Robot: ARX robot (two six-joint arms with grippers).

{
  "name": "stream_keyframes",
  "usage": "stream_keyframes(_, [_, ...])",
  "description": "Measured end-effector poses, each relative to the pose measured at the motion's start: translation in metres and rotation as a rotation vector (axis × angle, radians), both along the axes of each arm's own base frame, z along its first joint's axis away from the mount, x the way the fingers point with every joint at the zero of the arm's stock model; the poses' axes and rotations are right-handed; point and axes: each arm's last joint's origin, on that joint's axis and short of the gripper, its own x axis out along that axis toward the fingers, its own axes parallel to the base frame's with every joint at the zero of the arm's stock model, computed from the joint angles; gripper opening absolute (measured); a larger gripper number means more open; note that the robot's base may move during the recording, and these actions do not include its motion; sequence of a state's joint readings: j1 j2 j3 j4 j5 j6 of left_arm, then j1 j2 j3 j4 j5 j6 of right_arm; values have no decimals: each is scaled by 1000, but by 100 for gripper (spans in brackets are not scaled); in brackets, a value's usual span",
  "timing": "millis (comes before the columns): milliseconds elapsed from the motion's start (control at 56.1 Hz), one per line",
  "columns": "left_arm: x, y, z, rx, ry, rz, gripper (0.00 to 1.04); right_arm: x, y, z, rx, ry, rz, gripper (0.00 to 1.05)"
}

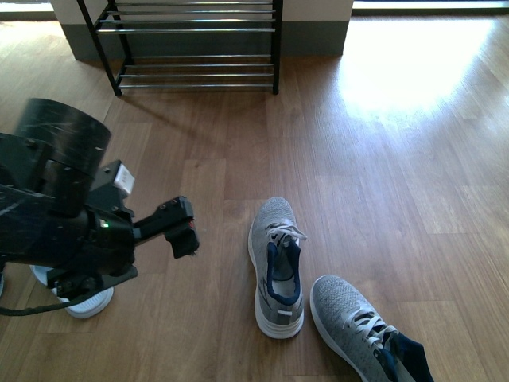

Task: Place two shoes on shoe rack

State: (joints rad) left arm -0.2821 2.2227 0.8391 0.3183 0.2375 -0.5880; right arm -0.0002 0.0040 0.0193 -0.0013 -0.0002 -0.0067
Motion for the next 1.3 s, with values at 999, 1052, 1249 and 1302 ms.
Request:
stream_keyframes(999, [104, -96, -110, -70, 141, -416, 95, 0, 0, 0, 0, 0, 0, 96])
stream_keyframes(1052, [108, -99, -114, -18, 128, -429, 95, 0, 0, 0, 0, 0, 0, 96])
stream_keyframes(1249, [114, -104, -129, 67, 124, -446, 90, 0, 0, 0, 0, 0, 0, 96])
stream_keyframes(1302, [115, -105, -132, 82, 125, -445, 81, 0, 0, 0, 0, 0, 0, 96])
